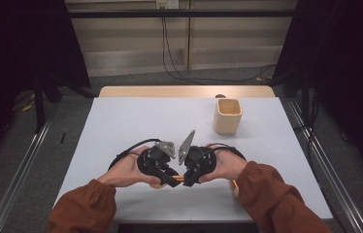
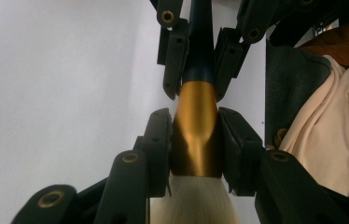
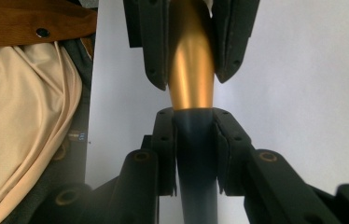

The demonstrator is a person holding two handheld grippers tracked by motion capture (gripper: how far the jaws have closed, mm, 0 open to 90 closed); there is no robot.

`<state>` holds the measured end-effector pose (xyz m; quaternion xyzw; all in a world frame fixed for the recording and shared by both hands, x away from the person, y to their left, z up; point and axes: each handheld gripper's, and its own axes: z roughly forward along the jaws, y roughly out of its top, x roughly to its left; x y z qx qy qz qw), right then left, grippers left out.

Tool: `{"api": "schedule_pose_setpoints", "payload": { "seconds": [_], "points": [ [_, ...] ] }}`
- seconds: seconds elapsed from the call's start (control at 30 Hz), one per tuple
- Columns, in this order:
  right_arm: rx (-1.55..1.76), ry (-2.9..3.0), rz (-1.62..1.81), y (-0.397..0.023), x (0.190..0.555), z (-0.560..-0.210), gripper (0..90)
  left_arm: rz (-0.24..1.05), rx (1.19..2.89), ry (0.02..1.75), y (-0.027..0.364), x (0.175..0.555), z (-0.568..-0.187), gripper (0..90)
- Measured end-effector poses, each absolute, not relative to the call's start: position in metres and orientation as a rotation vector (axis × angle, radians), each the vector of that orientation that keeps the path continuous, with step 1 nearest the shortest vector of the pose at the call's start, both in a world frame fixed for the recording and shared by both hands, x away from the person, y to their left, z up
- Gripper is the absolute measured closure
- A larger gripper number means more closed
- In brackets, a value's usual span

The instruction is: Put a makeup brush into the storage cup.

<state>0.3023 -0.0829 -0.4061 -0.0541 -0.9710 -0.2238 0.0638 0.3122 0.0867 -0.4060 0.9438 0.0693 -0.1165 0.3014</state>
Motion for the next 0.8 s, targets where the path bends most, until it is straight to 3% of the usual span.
{"api": "schedule_pose_setpoints", "payload": {
  "seconds": [0.43, 0.8],
  "points": [
    [-0.166, -2.943, -0.663, -0.0854, 0.3017, -0.4061, 75.3, -0.294, 2.475, 0.205, 0.0857, 0.3137, -0.4104, 63.7],
    [-0.205, -2.942, -0.656, -0.0913, 0.3021, -0.4054, 75.3, -0.233, 2.415, 0.239, 0.0907, 0.3125, -0.4143, 40.1]
  ]
}}
